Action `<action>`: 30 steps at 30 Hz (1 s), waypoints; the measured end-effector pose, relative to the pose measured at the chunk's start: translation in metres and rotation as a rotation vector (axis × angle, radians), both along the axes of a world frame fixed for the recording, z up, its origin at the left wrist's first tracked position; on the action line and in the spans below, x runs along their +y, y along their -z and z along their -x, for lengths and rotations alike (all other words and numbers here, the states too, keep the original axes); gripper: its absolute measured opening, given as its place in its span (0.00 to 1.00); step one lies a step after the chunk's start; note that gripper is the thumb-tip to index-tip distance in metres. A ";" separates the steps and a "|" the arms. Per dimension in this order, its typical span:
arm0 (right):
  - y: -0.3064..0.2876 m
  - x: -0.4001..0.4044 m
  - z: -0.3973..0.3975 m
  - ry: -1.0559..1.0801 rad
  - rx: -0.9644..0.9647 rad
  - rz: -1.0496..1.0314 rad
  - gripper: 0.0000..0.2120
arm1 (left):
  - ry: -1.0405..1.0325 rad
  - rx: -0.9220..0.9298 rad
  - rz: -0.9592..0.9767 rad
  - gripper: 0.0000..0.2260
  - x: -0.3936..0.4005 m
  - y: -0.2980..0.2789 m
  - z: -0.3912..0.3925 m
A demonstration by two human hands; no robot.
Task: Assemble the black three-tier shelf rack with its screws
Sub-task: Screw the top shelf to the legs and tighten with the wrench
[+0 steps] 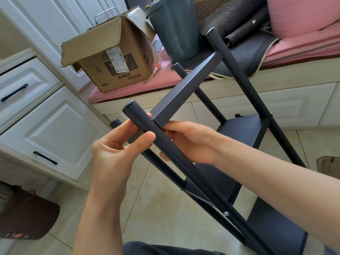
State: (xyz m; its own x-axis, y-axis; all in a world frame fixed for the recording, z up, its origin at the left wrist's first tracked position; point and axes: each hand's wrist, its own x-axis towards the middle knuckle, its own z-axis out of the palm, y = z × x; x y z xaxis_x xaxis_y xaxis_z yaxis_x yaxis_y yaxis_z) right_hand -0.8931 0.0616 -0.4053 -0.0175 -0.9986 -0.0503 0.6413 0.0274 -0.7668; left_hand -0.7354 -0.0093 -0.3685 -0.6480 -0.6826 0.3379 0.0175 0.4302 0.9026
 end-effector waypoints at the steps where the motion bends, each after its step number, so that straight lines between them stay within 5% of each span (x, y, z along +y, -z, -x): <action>1: 0.001 0.000 0.000 -0.004 -0.011 -0.001 0.09 | -0.001 -0.002 -0.001 0.19 0.000 0.000 0.000; 6: -0.001 0.002 -0.001 0.004 0.000 0.019 0.09 | 0.006 -0.007 -0.001 0.19 -0.001 0.001 0.000; 11: -0.002 0.001 -0.001 0.015 0.088 0.005 0.22 | 0.010 -0.003 0.003 0.19 0.000 0.000 -0.001; 17: 0.002 0.001 0.000 0.003 -0.061 0.044 0.09 | 0.009 -0.003 0.004 0.19 0.000 0.001 -0.001; 24: 0.001 0.001 -0.003 0.023 -0.022 0.039 0.20 | 0.022 0.004 0.013 0.18 0.001 0.001 0.000; 30: -0.003 0.002 -0.006 0.082 0.080 -0.031 0.18 | 0.022 0.013 0.024 0.18 0.000 0.002 0.000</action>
State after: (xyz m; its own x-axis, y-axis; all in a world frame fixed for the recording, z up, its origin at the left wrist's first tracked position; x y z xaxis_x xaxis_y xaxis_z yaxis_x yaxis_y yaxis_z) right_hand -0.8873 0.0637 -0.4019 -0.1039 -0.9917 -0.0760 0.5789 0.0018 -0.8154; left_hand -0.7353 -0.0091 -0.3701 -0.6584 -0.6595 0.3628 0.0392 0.4513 0.8915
